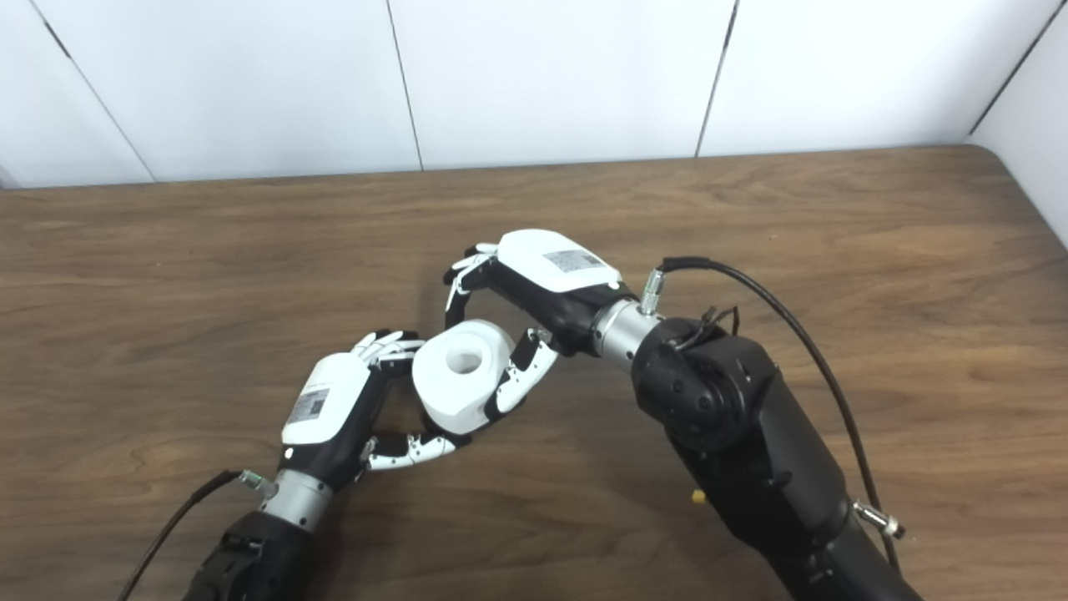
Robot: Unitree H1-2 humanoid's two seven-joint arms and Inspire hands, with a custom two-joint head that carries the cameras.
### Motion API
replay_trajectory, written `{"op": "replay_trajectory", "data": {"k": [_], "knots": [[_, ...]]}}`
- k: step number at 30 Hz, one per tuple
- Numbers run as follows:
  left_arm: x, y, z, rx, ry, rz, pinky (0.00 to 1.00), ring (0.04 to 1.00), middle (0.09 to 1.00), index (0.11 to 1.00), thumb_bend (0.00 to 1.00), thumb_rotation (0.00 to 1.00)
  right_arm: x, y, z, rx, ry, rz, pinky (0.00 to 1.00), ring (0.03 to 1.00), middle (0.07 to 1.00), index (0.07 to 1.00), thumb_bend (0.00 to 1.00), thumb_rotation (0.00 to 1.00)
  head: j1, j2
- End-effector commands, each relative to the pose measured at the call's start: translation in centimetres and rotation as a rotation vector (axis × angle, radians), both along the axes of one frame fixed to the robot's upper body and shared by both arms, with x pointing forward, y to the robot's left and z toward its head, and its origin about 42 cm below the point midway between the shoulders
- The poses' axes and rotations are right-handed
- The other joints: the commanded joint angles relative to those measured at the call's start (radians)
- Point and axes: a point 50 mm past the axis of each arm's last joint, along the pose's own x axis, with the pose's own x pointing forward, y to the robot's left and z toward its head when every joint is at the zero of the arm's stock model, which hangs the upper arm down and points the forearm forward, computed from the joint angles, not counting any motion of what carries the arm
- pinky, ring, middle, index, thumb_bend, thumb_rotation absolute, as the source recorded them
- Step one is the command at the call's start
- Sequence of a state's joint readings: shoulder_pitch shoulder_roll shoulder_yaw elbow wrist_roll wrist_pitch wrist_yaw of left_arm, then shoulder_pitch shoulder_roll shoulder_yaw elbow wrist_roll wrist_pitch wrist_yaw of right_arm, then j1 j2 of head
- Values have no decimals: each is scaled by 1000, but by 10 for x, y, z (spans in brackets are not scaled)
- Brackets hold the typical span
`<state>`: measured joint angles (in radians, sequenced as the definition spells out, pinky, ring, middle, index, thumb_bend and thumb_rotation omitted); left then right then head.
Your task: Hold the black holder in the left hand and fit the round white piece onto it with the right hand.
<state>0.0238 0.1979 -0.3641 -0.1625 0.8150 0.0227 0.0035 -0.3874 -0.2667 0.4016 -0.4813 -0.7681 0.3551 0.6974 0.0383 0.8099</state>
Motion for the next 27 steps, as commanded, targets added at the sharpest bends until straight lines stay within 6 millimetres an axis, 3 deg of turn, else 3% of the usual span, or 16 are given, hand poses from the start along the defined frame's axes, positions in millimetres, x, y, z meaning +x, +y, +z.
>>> {"op": "replay_trajectory", "data": {"k": [1, 15, 17, 18, 23, 27], "knots": [[-5, -6, -11, 33, 63, -25, 930, 867, 774, 487, 520, 47, 2, 2, 9, 10, -73, 19, 795, 940, 841, 485, 520, 134, 0, 2], [-5, -6, -10, 35, 62, -29, 933, 868, 776, 487, 520, 47, 0, 3, 11, -48, -88, 29, 818, 940, 840, 493, 524, 145, -2, 2], [-4, -6, -11, 37, 61, -29, 933, 867, 776, 487, 520, 47, 0, 2, 11, -49, -90, 27, 814, 939, 844, 625, 819, 199, -5, 2], [-4, -6, -11, 36, 62, -28, 932, 867, 776, 487, 520, 47, 0, 2, 11, -51, -90, 26, 814, 938, 850, 662, 872, 217, -5, 2], [-4, -6, -11, 35, 65, -27, 933, 868, 775, 487, 520, 47, -3, 0, 14, -62, -84, 25, 872, 961, 904, 812, 985, 290, -5, 2], [-4, -6, -11, 34, 64, -27, 932, 867, 772, 487, 520, 47, -5, -1, 14, -56, -94, 26, 956, 989, 951, 914, 1000, 333, -6, 1]]}}
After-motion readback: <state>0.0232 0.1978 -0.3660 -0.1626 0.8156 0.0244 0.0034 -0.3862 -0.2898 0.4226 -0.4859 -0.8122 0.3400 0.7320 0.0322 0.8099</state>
